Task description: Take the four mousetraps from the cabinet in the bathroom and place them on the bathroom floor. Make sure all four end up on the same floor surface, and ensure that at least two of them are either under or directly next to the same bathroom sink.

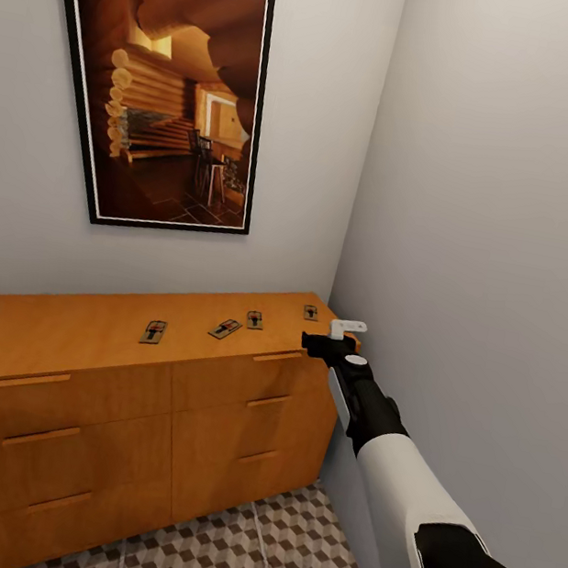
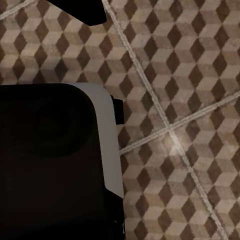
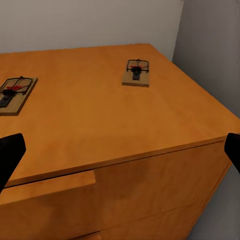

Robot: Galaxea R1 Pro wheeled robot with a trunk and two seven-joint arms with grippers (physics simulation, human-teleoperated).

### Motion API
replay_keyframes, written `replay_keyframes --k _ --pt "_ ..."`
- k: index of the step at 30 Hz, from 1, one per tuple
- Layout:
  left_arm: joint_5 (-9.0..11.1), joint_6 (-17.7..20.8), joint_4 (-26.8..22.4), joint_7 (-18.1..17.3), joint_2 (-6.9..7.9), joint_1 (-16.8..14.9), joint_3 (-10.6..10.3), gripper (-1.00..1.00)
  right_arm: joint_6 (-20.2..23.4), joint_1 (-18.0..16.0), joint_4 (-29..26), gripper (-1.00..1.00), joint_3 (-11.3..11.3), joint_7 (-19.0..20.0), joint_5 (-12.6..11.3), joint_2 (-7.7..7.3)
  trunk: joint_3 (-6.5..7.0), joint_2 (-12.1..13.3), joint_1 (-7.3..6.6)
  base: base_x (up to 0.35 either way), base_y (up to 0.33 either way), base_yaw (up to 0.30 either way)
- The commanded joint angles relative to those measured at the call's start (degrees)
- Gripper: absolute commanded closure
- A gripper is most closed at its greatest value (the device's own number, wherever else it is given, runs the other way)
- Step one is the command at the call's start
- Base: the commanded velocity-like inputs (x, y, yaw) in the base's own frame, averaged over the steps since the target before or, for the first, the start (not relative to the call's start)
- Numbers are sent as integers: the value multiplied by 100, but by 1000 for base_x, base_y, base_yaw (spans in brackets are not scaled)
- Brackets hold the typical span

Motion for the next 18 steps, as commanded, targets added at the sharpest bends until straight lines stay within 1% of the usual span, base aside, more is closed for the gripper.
replay_keyframes --k 1,7,18 --pt "-7 -39 23 0 1 -9 -20 -100 40 -2 -9 -100 13 -18 52 0 -6 -4 0 5 0 0" --pt "-9 -39 23 0 -5 -9 -20 -100 40 0 -9 -100 15 -19 62 0 -6 -4 0 59 0 0" --pt "-13 -40 23 0 -8 -9 -20 -100 40 -2 9 -100 16 -31 72 0 -6 -4 0 129 0 0"
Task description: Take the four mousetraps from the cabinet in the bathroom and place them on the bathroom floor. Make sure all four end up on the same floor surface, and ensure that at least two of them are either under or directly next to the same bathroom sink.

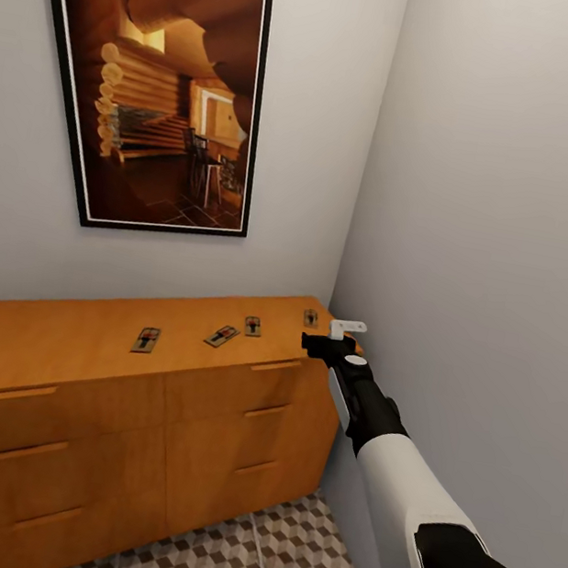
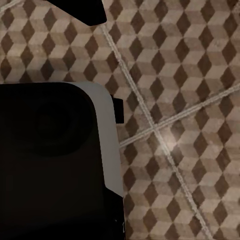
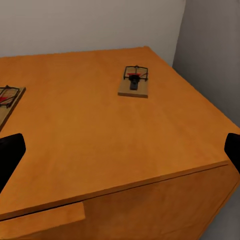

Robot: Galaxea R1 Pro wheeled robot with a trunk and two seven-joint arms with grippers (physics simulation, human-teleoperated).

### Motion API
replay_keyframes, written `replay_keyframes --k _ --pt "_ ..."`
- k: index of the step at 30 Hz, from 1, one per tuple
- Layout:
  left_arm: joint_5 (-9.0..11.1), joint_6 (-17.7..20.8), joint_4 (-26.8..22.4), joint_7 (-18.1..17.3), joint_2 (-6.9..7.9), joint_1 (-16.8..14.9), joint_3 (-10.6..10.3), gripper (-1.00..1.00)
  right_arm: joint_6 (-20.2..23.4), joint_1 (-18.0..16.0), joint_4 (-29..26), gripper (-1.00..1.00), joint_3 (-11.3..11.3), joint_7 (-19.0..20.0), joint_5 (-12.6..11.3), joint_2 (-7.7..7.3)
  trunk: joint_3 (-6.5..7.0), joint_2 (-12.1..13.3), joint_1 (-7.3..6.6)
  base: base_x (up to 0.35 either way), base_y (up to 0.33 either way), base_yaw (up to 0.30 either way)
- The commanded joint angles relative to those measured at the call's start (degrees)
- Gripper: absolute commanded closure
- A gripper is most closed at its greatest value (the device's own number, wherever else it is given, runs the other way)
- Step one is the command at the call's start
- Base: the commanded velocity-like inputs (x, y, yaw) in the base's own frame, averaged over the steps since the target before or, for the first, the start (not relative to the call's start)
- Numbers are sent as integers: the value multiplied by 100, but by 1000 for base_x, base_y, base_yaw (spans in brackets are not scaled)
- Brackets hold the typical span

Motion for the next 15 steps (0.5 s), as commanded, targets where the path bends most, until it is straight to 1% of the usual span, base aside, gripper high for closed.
replay_keyframes --k 1,6,12,15 --pt "-6 -39 24 0 -1 -10 -20 -100 41 -2 -5 -100 12 -20 54 0 -6 -3 1 130 0 0" --pt "-2 -31 30 0 -1 -10 -20 -100 42 -1 5 -100 15 -24 56 0 -6 -3 1 89 0 0" --pt "-1 -18 31 3 21 -10 -20 -100 46 0 12 -100 19 -25 56 0 -6 -3 1 23 0 0" --pt "-4 -14 31 6 65 -10 -20 -100 48 0 11 -100 20 -25 57 0 -6 -3 1 8 0 0"
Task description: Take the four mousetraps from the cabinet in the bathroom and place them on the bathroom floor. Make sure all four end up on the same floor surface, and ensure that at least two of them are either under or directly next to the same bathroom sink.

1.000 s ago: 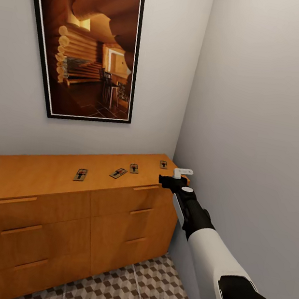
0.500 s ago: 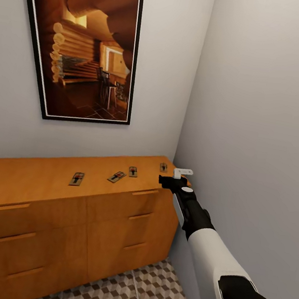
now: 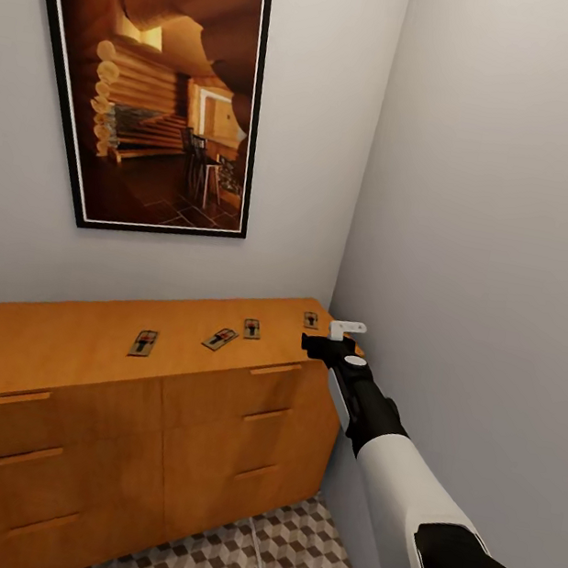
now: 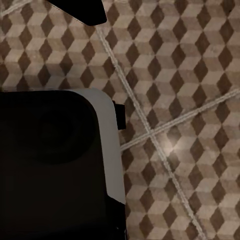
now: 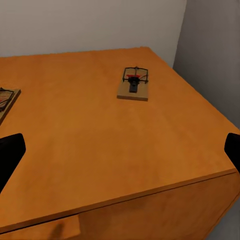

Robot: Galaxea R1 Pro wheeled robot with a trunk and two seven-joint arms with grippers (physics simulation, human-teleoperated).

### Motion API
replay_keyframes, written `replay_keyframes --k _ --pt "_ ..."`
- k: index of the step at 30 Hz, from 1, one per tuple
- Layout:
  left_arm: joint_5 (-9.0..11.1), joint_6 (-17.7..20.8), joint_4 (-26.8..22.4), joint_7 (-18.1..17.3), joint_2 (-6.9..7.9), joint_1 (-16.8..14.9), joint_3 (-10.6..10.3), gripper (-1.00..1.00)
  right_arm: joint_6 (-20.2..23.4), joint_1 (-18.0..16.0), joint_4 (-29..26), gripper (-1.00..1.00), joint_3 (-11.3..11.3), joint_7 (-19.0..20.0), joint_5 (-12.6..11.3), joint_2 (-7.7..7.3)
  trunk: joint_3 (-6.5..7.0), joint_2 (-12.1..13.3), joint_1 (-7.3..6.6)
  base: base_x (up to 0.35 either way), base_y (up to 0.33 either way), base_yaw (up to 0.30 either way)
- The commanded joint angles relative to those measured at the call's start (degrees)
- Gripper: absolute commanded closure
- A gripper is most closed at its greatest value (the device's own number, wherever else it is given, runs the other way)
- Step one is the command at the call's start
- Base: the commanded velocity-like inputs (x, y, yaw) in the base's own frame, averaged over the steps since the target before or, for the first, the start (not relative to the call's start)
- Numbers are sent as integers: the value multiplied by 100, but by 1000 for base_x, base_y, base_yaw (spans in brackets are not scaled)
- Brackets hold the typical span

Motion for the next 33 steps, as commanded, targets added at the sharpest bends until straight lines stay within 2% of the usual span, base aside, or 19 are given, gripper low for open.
replay_keyframes --k 1,4,8,24,33 --pt "-10 -39 23 1 25 -9 -21 -100 41 -3 -9 -100 13 -19 53 0 -6 -4 0 5 0 0" --pt "-12 -33 23 -6 106 -9 -21 -100 42 -3 -6 -100 16 -19 53 0 -6 -4 0 3 0 0" --pt "-9 -29 26 -8 127 -9 -21 -100 42 -3 -4 -100 19 -19 53 0 -6 -4 0 1 0 0" --pt "-5 175 49 3 66 -1 -21 -100 43 -3 -3 -100 22 -19 53 0 -6 -4 0 10 0 0" --pt "3 191 57 2 61 11 -21 -100 43 -3 4 -100 22 -21 53 0 -6 -4 0 189 0 0"
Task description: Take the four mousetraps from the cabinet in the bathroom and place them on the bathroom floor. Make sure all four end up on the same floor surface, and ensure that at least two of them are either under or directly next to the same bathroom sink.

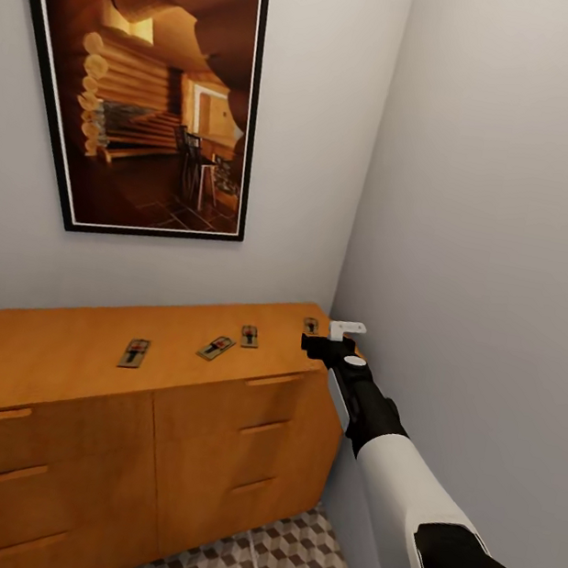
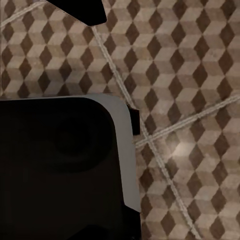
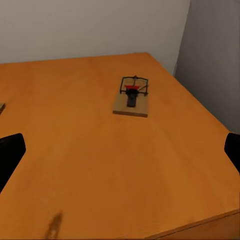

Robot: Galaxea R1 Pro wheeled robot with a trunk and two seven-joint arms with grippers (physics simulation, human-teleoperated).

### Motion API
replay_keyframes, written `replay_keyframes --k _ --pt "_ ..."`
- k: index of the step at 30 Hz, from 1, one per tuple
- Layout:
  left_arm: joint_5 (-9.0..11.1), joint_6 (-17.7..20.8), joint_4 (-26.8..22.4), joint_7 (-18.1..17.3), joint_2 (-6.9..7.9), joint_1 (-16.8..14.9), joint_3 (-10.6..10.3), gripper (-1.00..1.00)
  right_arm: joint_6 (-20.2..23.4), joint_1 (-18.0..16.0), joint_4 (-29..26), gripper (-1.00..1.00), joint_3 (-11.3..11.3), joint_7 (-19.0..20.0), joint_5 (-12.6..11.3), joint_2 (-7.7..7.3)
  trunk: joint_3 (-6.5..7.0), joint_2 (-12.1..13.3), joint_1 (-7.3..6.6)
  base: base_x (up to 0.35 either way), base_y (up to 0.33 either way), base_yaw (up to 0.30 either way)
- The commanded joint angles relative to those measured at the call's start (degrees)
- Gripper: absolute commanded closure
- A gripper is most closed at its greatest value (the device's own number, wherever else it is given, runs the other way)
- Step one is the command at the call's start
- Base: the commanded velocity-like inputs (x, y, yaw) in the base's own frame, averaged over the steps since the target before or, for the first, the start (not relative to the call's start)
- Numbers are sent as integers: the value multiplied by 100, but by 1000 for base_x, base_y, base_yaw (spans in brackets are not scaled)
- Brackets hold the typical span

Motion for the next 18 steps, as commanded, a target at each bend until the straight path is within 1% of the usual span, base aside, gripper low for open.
replay_keyframes --k 1,6,7,8,12,15,18 --pt "-6 -37 23 -1 0 -8 -21 -100 41 -3 -9 -100 12 -19 53 0 -6 -3 3 278 0 0" --pt "-6 140 24 -12 -16 0 -21 -100 41 -3 -7 -100 12 -21 53 0 -6 -3 3 301 0 0" --pt "-6 208 24 -14 -28 1 -21 -100 41 -4 -7 -100 12 -21 53 0 -6 -3 3 304 0 0" --pt "-6 362 24 -15 -48 3 -21 -100 41 -4 -7 -100 12 -20 53 0 -6 -3 3 300 0 0" --pt "-6 677 24 -15 -82 4 -21 -100 41 -3 -7 -100 14 -22 54 0 -6 -3 3 288 0 0" --pt "-6 777 24 -15 -96 5 -21 -100 41 -3 -7 -100 13 -19 54 0 -6 -3 3 243 0 0" --pt "-6 813 24 -15 -101 5 -21 -100 41 -3 -4 -100 13 -20 53 0 -6 -3 3 131 0 0"
